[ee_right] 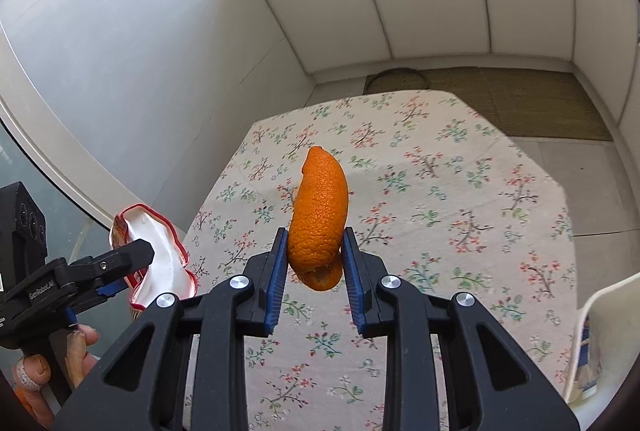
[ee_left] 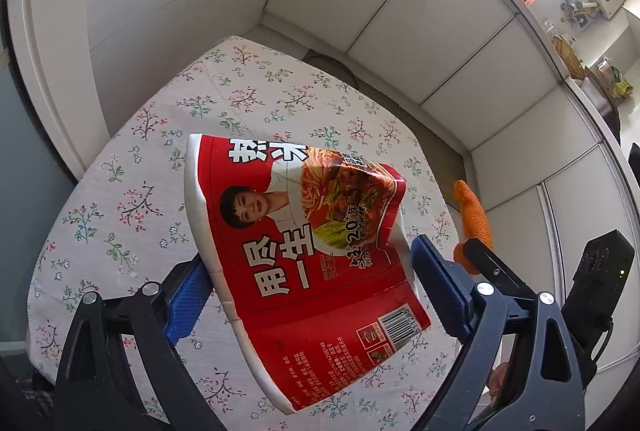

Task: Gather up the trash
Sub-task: 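Carry the orange peel and red wrapper over to the white bin with both tools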

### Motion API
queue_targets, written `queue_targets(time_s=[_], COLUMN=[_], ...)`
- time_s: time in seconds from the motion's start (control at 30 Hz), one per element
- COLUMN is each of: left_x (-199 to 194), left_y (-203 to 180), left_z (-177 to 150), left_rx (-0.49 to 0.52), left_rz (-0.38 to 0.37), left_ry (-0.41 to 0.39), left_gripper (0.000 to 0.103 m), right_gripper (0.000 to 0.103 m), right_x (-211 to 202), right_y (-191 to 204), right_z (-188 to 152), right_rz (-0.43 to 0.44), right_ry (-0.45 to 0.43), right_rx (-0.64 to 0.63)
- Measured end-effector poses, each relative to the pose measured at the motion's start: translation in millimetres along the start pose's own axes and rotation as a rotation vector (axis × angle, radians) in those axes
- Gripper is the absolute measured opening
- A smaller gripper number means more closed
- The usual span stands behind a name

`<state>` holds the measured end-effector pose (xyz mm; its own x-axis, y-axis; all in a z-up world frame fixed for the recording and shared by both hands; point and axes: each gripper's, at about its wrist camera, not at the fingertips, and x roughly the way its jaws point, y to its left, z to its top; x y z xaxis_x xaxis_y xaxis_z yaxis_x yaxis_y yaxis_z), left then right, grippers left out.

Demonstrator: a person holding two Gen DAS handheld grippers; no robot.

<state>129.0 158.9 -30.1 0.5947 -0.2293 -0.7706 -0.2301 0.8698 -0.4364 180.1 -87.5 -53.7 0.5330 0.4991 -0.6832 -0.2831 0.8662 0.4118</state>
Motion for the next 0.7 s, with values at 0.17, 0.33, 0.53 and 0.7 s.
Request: queue_targets(time_s=[0.17,0.33,0.53,0.7], left_x=[5,13,20,30], left_y=[-22,-39,-61,-84], left_z=[-6,-12,-18,-26], left_rx=[0.038,0.069,0.097,0.131], left_rz=[-0.006,-0.014,-0.043,-0.065], left_ry=[-0.002,0.002,0.001,0.017], left_gripper=[0.089,0.089,0.089,0.089], right_gripper=[0.027,0.027,0.027,0.027], right_x=[-27,-52,-81,-107], right_y=[-24,-47,-75,-107], right_z=[-2,-7,-13,-22], right_rz=[-0.021,-0.041,-0.09,-0.166], right_ry=[-0.039,-0.073,-0.126,-0.163], right_rx=[0.03,0.068,0.112,0.163])
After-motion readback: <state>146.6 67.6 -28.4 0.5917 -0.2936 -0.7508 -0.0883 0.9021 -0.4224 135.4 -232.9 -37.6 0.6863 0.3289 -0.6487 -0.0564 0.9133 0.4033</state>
